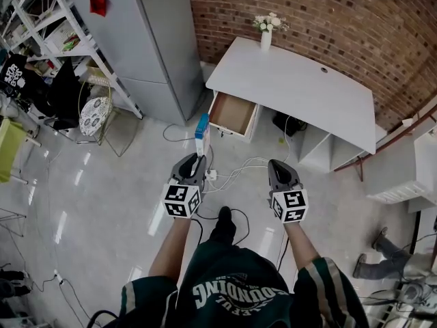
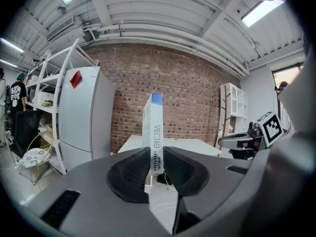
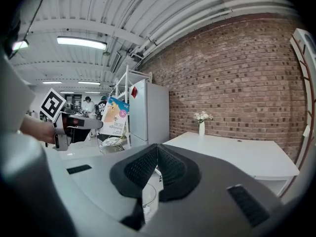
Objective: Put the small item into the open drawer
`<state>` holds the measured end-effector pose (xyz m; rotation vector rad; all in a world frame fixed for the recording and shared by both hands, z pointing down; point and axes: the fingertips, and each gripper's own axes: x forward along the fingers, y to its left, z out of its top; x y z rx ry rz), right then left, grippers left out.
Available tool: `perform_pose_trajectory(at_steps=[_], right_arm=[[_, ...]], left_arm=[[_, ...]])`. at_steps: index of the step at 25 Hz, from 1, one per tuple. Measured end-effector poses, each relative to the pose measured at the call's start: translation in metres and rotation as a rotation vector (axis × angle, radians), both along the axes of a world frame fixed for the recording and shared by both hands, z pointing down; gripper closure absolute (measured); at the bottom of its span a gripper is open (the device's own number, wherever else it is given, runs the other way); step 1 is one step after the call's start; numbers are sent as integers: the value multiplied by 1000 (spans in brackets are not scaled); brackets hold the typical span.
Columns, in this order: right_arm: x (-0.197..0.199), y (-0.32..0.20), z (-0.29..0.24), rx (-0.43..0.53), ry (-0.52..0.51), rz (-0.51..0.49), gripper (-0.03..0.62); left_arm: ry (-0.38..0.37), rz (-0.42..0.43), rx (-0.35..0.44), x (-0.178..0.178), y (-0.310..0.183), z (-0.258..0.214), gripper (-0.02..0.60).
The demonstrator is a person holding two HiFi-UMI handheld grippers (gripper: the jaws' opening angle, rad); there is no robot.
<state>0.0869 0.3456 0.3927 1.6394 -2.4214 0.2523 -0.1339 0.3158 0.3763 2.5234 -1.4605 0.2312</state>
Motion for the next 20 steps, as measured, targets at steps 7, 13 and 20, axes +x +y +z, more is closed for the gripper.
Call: perform_pose_trajectory(at_steps=[7,13,20], right_arm=[[-6,-66,-3,-6,11,-3,569],[-7,-116,-4,-11,17,0,569],[-5,-156,9,-34,15,13,569]], left_arm=[[-7,15,-3,-2,-69,1,488],[-7,32,-9,1,-123,4,488],[-12,55,-32,7,-168,16,488]])
